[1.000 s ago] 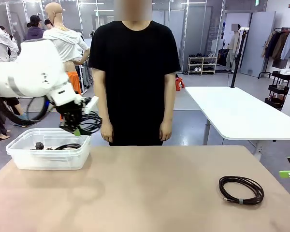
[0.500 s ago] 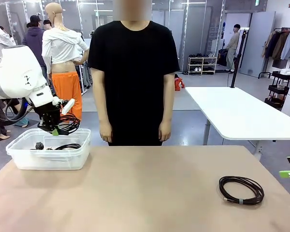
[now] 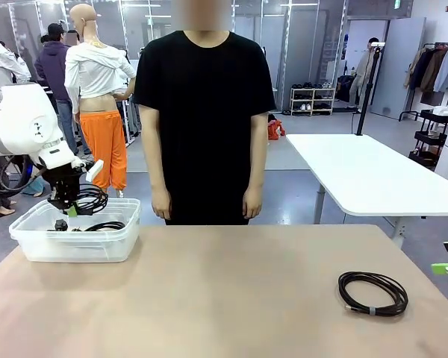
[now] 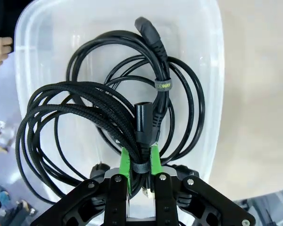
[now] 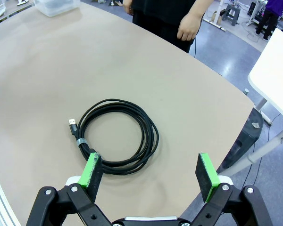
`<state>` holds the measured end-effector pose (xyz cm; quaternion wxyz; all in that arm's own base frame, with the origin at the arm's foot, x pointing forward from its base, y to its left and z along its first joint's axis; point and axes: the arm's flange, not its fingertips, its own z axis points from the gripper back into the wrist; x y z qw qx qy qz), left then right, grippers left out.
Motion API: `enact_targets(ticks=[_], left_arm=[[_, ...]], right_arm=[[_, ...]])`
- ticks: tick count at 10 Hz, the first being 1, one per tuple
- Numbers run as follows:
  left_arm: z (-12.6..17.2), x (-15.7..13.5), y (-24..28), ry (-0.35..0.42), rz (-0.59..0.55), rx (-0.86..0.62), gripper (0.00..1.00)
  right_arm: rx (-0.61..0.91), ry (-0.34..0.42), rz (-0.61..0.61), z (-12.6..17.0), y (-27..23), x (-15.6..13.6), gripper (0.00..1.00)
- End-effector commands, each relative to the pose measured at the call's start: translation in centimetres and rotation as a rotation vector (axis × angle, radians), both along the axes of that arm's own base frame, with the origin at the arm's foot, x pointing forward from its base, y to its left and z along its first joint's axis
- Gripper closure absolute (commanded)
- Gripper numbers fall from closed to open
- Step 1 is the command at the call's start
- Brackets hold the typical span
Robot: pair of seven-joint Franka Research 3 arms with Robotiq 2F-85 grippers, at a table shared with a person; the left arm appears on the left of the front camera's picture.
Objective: Organize and store the cables.
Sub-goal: Place the USB Extension Cable into the Organizing box.
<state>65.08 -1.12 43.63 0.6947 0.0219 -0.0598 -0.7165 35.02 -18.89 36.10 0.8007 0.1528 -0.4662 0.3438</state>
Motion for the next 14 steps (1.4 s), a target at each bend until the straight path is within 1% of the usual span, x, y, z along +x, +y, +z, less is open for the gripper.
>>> enact_targets(ticks=[1, 2, 3, 4, 5, 6, 7, 9, 10, 11, 13, 14], left_arm=[[-0.9, 2.2, 0.0, 0.072, 0.063, 0.007, 0.81], [-1.0, 2.1, 0.1, 0.079, 0.064, 0.003, 0.81], [-1.0, 2.1, 0.1, 0.069, 0.063, 0.006, 0.81], [-0.8, 2.0, 0.0, 0.067, 0.090, -0.001, 0.71], [-0.7, 1.8, -0.1, 0.066, 0.093, -0.008, 0.41], [-0.4, 1.5, -0.1, 0.058, 0.099, -0.009, 0.30], [-0.2, 1.4, 0.0, 0.048, 0.118, -0.016, 0.00], [0.0, 0.7, -0.2, 0.044, 0.117, -0.013, 0.00], [0.1, 0.5, -0.2, 0.036, 0.121, -0.016, 0.05], [0.1, 0.3, 0.1, 0.031, 0.146, -0.029, 0.00], [0.8, -0.9, 0.1, 0.003, 0.162, -0.039, 0.00], [0.9, -1.8, 0.0, -0.027, 0.129, -0.047, 0.00]], right_arm=[[-0.006, -0.004, 0.000, 0.1, 0.0, -0.1, 0.00], [-0.006, -0.004, 0.000, 0.1, 0.0, -0.1, 0.00], [-0.006, -0.004, 0.000, 0.1, 0.0, -0.1, 0.00], [-0.006, -0.004, 0.000, 0.1, 0.0, -0.1, 0.00], [-0.006, -0.004, 0.000, 0.1, 0.0, -0.1, 0.00], [-0.006, -0.004, 0.000, 0.1, 0.0, -0.1, 0.00], [-0.006, -0.004, 0.000, 0.1, 0.0, -0.1, 0.00], [-0.006, -0.004, 0.000, 0.1, 0.0, -0.1, 0.00], [-0.006, -0.004, 0.000, 0.1, 0.0, -0.1, 0.00], [-0.006, -0.004, 0.000, 0.1, 0.0, -0.1, 0.00], [-0.006, -0.004, 0.000, 0.1, 0.0, -0.1, 0.00], [-0.006, -0.004, 0.000, 0.1, 0.0, -0.1, 0.00]])
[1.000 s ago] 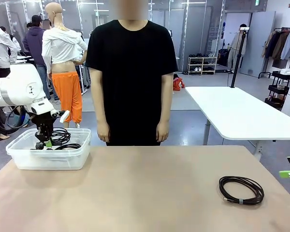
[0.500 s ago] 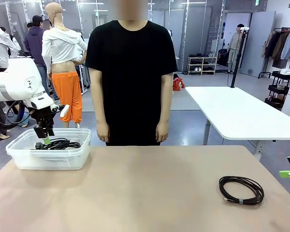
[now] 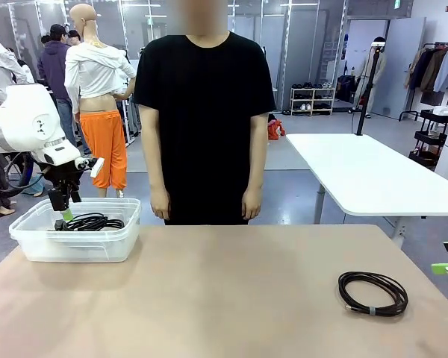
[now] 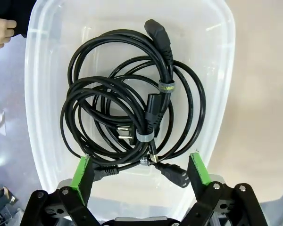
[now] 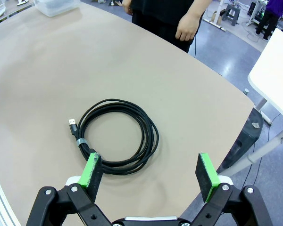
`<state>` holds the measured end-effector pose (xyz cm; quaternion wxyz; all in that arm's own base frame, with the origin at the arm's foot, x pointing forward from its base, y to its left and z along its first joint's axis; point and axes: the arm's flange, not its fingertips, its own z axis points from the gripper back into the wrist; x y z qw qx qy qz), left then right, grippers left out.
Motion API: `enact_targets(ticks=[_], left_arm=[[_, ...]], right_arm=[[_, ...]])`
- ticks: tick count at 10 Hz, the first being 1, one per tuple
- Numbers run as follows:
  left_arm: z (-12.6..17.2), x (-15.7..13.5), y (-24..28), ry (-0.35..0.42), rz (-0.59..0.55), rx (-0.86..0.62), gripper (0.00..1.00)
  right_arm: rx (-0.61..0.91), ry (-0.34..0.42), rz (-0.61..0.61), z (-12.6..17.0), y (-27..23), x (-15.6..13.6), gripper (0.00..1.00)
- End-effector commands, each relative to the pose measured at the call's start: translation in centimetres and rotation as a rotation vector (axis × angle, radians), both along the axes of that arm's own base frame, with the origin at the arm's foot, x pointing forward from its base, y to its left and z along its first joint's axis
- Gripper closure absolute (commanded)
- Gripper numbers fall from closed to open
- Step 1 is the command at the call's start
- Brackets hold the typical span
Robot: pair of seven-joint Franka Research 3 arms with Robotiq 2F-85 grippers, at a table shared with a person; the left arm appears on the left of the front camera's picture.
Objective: Organize and store the cables.
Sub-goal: Place the USB Extension Cable into the Organizing box.
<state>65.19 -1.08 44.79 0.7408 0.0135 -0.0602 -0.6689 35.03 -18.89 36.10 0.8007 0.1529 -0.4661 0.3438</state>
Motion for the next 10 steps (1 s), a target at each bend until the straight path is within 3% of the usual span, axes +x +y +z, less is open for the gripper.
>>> enact_targets(ticks=[1, 10], left_arm=[[-0.43, 0.58, 0.04, 0.011, -0.003, 0.004, 0.00], [-0.43, 0.58, 0.04, 0.011, -0.003, 0.004, 0.00]], right_arm=[[-0.006, -0.004, 0.000, 0.06, -0.01, -0.09, 0.00], [-0.006, -0.004, 0.000, 0.06, -0.01, -0.09, 0.00]])
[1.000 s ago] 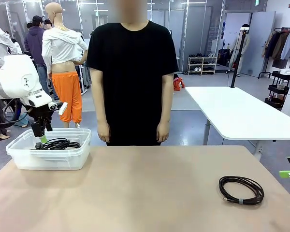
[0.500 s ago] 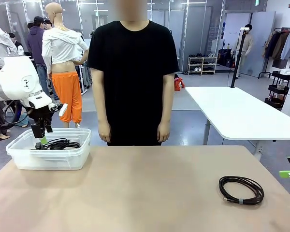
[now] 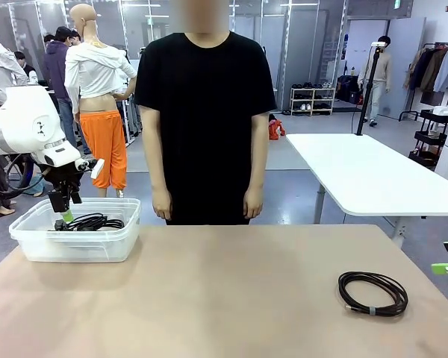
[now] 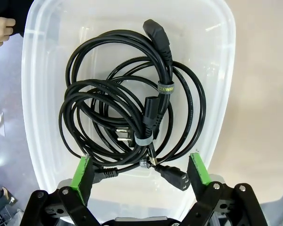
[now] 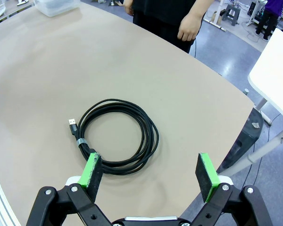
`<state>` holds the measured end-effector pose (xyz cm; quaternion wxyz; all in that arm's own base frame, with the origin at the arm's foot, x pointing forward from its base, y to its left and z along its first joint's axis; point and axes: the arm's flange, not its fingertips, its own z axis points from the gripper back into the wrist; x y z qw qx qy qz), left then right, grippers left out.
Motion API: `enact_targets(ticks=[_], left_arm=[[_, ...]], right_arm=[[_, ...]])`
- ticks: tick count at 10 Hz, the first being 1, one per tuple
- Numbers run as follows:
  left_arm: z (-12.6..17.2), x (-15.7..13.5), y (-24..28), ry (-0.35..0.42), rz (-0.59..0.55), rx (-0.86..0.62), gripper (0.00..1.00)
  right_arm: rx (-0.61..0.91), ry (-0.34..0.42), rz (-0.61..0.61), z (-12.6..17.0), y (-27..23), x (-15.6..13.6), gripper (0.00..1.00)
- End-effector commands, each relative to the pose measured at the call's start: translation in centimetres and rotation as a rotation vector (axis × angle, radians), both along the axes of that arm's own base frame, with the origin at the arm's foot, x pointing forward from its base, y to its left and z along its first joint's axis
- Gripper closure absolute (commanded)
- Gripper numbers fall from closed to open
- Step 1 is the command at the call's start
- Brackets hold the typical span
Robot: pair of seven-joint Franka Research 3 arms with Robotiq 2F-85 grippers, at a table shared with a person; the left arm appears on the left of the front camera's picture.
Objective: Organize and store the cables.
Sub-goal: Place the USB Extension Cable into the Organizing box.
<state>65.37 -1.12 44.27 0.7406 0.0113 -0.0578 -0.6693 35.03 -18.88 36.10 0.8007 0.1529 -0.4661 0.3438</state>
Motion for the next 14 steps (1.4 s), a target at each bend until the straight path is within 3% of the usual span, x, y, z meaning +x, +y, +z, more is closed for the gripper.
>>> enact_targets(ticks=[1, 3, 6, 8, 10, 14], left_arm=[[0.1, 0.4, 0.1, 0.005, -0.001, 0.004, 0.00], [0.0, 0.0, 0.0, 0.000, 0.000, 0.000, 0.00], [4.5, -2.0, 1.7, 0.033, -0.004, -0.132, 0.00], [6.8, -6.4, 4.2, 0.026, 0.059, -0.246, 0.00], [8.6, -13.3, 6.9, 0.040, 0.111, -0.365, 0.00], [7.4, -23.2, 13.8, -0.008, 0.279, -0.627, 0.00]], right_arm=[[-0.006, -0.004, 0.000, 0.1, 0.0, -0.1, 0.00], [-0.006, -0.004, 0.000, 0.1, 0.0, -0.1, 0.00], [-0.006, -0.004, 0.000, 0.1, 0.0, -0.1, 0.00], [-0.006, -0.004, 0.000, 0.1, 0.0, -0.1, 0.00], [-0.006, -0.004, 0.000, 0.1, 0.0, -0.1, 0.00], [-0.006, -0.004, 0.000, 0.1, 0.0, -0.1, 0.00]])
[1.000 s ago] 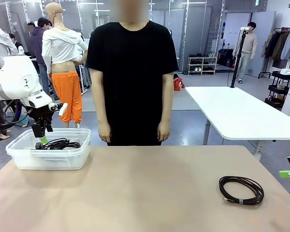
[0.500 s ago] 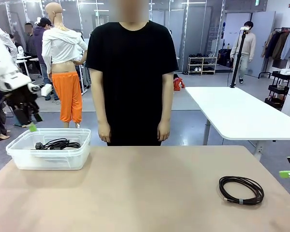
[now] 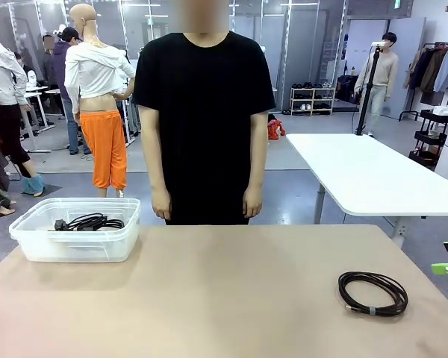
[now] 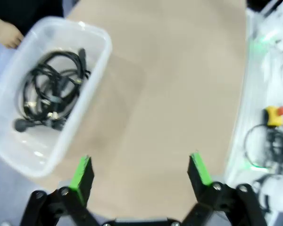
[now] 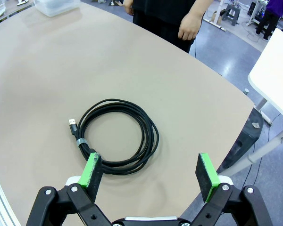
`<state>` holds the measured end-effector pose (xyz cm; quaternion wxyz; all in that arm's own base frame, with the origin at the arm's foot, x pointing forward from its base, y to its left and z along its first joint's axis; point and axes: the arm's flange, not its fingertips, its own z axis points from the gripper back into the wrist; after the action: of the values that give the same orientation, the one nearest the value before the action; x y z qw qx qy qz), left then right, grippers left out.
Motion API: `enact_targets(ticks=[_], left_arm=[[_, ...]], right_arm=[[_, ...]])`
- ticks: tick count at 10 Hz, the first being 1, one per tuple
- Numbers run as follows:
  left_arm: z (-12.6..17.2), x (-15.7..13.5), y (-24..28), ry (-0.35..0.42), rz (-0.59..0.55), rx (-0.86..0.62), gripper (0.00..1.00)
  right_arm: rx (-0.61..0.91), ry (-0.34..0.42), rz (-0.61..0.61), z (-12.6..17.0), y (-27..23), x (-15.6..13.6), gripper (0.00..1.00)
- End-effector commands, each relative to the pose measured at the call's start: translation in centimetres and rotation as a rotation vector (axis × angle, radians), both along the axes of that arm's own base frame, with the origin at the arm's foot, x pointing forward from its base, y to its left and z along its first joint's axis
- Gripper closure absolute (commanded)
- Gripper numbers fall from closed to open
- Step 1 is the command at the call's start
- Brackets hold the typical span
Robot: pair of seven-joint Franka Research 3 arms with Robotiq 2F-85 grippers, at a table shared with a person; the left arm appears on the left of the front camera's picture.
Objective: Organize and store the cables.
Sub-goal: Place the USB Extension Cable into the Organizing box.
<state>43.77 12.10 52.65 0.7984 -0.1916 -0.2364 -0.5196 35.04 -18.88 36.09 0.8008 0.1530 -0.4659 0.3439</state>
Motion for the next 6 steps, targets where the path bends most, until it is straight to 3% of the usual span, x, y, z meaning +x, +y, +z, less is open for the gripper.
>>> enact_targets(ticks=[1, 3, 4, 6], left_arm=[[-2.2, -3.2, 1.9, -0.021, 0.037, -0.113, 0.00], [-5.0, -4.3, 3.1, -0.130, 0.124, -0.081, 0.00], [-6.2, -4.8, 3.5, -0.184, 0.091, -0.124, 0.00], [-8.5, -3.6, 3.3, -0.154, 0.080, -0.159, 0.00]], right_arm=[[-0.006, -0.004, 0.000, 0.1, 0.0, -0.1, 0.00], [-0.006, -0.004, 0.000, 0.1, 0.0, -0.1, 0.00], [-0.006, -0.004, 0.000, 0.1, 0.0, -0.1, 0.00], [-0.006, -0.004, 0.000, 0.1, 0.0, -0.1, 0.00]])
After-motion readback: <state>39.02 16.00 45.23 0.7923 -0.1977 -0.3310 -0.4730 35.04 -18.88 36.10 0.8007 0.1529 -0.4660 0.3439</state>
